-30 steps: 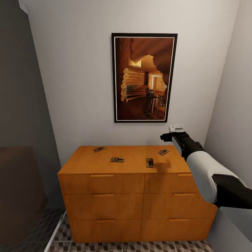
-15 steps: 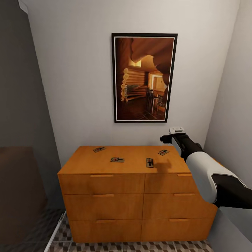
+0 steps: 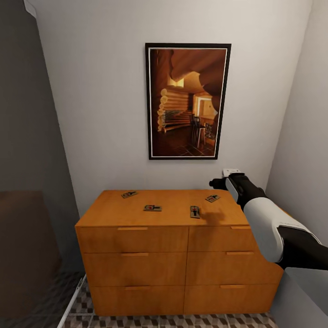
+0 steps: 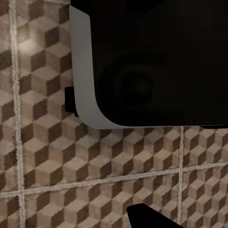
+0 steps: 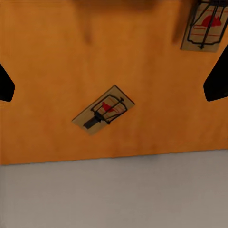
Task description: Take the four mousetraps from the cabinet in the bathroom and place them on the bathroom floor. Make sure all four end up on the same floor surface, and ensure that at least two of them are either under or directly next to the same bathroom sink.
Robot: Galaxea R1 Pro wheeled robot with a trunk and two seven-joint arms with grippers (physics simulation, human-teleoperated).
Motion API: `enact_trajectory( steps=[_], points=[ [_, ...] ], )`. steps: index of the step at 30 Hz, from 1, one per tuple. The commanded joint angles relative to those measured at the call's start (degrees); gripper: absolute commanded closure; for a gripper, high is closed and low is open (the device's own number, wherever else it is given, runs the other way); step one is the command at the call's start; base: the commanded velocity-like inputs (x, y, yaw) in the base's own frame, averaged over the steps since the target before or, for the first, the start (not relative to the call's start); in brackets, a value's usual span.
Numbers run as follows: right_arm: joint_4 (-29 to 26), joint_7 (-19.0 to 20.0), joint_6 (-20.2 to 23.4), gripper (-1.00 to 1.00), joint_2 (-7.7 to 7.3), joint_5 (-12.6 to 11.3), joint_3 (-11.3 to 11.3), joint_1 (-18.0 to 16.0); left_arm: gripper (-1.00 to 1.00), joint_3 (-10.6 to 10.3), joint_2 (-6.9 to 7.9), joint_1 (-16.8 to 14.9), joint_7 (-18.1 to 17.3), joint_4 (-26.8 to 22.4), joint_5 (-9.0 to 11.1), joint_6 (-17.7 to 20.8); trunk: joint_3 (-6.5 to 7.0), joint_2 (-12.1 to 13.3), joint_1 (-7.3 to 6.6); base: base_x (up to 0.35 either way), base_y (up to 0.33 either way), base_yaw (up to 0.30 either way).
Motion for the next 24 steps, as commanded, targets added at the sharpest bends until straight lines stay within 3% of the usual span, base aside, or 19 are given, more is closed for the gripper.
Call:
enact_trajectory(
  steps=[1,24],
  points=[
    [-0.08,0.14,0.27,-1.0,0.01,0.58,-0.46,-0.04,-1.0,-0.19,-0.01,-0.1,0.13,0.21,0.03,-0.3,-0.07,-0.04,0.0,0.0,0.0,0.0],
    [0.18,0.04,0.2,-1.0,-0.75,0.86,-0.45,0.02,-1.0,-0.19,-0.01,-0.1,0.13,0.19,0.03,-0.3,-0.83,-0.04,0.0,0.0,0.0,0.0]
  ],
)
